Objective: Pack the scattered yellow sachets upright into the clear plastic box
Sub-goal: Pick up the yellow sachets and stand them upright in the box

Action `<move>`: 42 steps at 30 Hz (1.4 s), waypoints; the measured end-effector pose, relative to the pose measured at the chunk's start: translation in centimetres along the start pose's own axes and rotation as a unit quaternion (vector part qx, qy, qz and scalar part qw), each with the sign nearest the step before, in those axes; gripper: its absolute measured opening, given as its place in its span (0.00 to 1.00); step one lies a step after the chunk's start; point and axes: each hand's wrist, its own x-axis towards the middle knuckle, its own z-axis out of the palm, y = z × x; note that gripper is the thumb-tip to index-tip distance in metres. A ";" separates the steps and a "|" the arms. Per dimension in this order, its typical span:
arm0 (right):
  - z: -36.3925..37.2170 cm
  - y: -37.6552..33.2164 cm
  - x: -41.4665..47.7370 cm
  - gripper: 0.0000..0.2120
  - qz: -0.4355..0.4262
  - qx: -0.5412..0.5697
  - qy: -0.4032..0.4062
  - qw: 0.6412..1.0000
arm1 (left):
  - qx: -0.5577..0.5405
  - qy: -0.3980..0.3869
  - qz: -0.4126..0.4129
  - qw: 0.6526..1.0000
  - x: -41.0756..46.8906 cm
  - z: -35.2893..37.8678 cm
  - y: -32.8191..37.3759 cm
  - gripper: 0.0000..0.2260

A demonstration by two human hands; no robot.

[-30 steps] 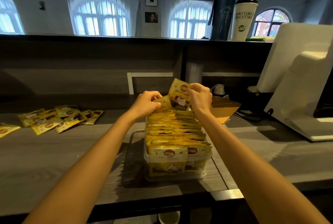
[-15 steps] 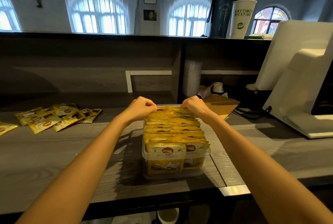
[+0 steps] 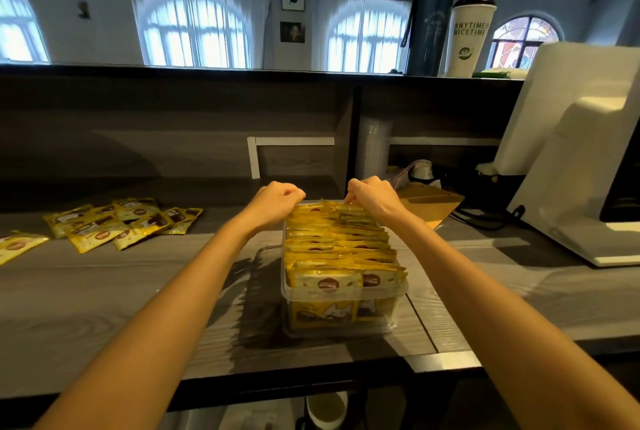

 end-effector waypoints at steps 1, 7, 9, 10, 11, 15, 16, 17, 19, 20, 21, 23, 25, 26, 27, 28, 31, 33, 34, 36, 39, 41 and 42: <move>0.0 -0.5 -0.3 0.18 -0.007 -0.015 0.015 1.000 | 0.001 0.016 0.001 1.000 -0.2 -0.3 0.1 0.14; 1.3 -6.1 -2.7 0.15 -0.091 -0.042 0.084 0.991 | 0.029 0.120 -0.013 0.992 -1.9 -3.7 -0.2 0.13; 2.5 -8.6 -3.7 0.14 -0.111 -0.017 0.090 0.990 | 0.036 0.145 -0.021 0.989 -2.9 -5.4 -0.5 0.13; 3.3 -9.8 -4.1 0.13 -0.120 -0.005 0.088 0.989 | 0.039 0.158 -0.029 0.986 -3.5 -6.3 -0.9 0.13; 4.3 -11.0 -4.5 0.13 -0.127 0.006 0.083 0.988 | 0.043 0.176 -0.040 0.983 -4.1 -7.3 -1.4 0.13; 9.4 -15.3 -5.8 0.13 -0.119 0.058 0.034 0.991 | 0.066 0.241 -0.116 0.961 -7.1 -11.0 -5.4 0.14; 10.9 -16.1 -6.0 0.13 -0.112 0.065 0.011 0.992 | 0.073 0.243 -0.142 0.957 -7.9 -11.7 -6.8 0.14; 12.5 -16.7 -6.2 0.14 -0.105 0.064 -0.014 0.992 | 0.083 0.241 -0.168 0.952 -8.7 -12.3 -8.5 0.14; 15.8 -17.4 -6.4 0.14 -0.091 0.057 -0.060 0.992 | 0.098 0.237 -0.214 0.943 -10.2 -13.3 -11.9 0.13; 17.5 -17.6 -6.4 0.15 -0.085 0.049 -0.080 0.992 | 0.097 0.234 -0.235 0.938 -10.8 -13.7 -13.5 0.13; 19.2 -17.7 -6.2 0.15 -0.081 0.036 -0.100 0.991 | 0.095 0.230 -0.254 0.935 -11.4 -14.0 -15.2 0.12; 22.3 -17.7 -5.5 0.16 -0.081 0.002 -0.132 0.988 | 0.113 0.219 -0.280 0.928 -11.9 -14.6 -18.3 0.10; 24.9 -17.5 -4.5 0.18 -0.093 -0.024 -0.152 0.984 | 0.149 0.213 -0.291 0.921 -11.7 -15.2 -21.0 0.10; 26.2 -17.4 -3.9 0.20 -0.102 -0.037 -0.156 0.982 | 0.163 0.213 -0.295 0.917 -11.4 -15.6 -22.2 0.12; 27.2 -17.3 -3.2 0.21 -0.107 -0.051 -0.155 0.981 | 0.176 0.213 -0.303 0.912 -10.9 -15.8 -23.2 0.15; 28.1 -17.3 -2.6 0.22 -0.107 -0.068 -0.155 0.980 | 0.191 0.210 -0.312 0.906 -10.4 -16.1 -24.1 0.17; 30.0 -17.3 -0.5 0.25 -0.099 -0.107 -0.161 0.976 | 0.238 0.186 -0.357 0.884 -8.6 -17.1 -25.8 0.21; 31.1 -17.7 0.9 0.24 -0.110 -0.133 -0.160 0.972 | 0.245 0.163 -0.384 0.875 -7.1 -17.7 -26.8 0.23; 31.7 -17.9 1.7 0.24 -0.117 -0.146 -0.161 0.969 | 0.238 0.152 -0.394 0.875 -6.4 -17.9 -27.3 0.24; 32.7 -18.3 3.0 0.25 -0.130 -0.174 -0.166 0.962 | 0.224 0.136 -0.409 0.874 -5.1 -18.3 -28.6 0.26; 33.7 -18.8 5.2 0.28 -0.138 -0.211 -0.179 0.951 | 0.240 0.129 -0.431 0.860 -3.6 -19.0 -29.9 0.31; 34.2 -18.9 6.7 0.31 -0.140 -0.239 -0.192 0.941 | 0.263 0.115 -0.439 0.852 -2.8 -19.5 -30.5 0.33; 34.3 -18.9 7.3 0.32 -0.135 -0.250 -0.207 0.936 | 0.274 0.102 -0.438 0.850 -2.4 -19.6 -30.8 0.34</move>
